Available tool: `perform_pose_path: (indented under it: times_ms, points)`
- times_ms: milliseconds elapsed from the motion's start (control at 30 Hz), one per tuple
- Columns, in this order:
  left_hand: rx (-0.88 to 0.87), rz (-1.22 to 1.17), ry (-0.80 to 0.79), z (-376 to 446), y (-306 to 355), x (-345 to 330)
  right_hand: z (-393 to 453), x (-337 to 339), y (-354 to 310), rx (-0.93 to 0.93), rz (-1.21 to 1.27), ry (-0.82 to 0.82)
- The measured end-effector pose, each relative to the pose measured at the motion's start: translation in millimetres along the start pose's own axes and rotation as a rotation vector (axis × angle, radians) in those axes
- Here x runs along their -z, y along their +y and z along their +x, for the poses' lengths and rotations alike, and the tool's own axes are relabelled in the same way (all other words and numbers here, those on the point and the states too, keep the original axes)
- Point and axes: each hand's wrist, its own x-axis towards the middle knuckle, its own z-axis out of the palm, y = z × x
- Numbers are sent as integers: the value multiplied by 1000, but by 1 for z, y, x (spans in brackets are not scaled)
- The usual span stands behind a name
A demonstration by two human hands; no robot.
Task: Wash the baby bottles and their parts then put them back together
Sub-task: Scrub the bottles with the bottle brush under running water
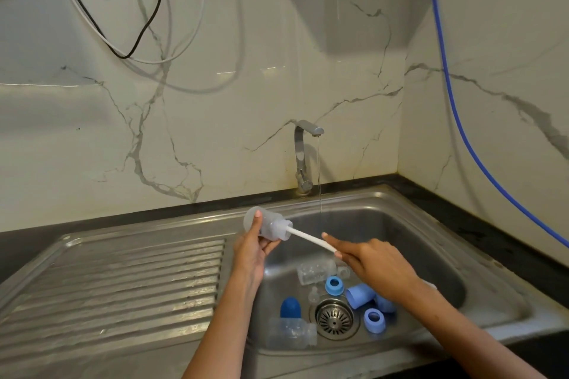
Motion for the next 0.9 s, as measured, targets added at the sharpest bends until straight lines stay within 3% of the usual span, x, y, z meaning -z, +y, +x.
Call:
perform_pose_path:
  times_ms: [67,133,167,233,333,433,533,633,800,900]
  points:
    - [-47,40,24,0,0,-3,1,-7,-8,8,-158,58]
    - [-84,118,46,0,-1,-3,2,-9,-16,-11,-119,20]
    - [-88,164,55,1,-1,-2,2,-7,-17,-23,4,-33]
    - [-74,216,43,2,-3,1,1,-2,-17,-80,488,-181]
    - [5,184,-64,-1,-1,2,-1,10,-4,-338,1124,-449]
    - [95,20,-128,-2,4,3,-2,17,12,-463,1368,-687]
    - [129,-135,-116,-1,10,2,-2,21,23,-437,1518,-788]
    - [90,-180,-95,1,11,7,-4,24,23,-324,1343,-688]
    - [19,18,-32,5,3,12,-3,8,0,-73,657,-223]
    - [22,108,-30,4,-4,5,-1,2,-4,0,153,-110]
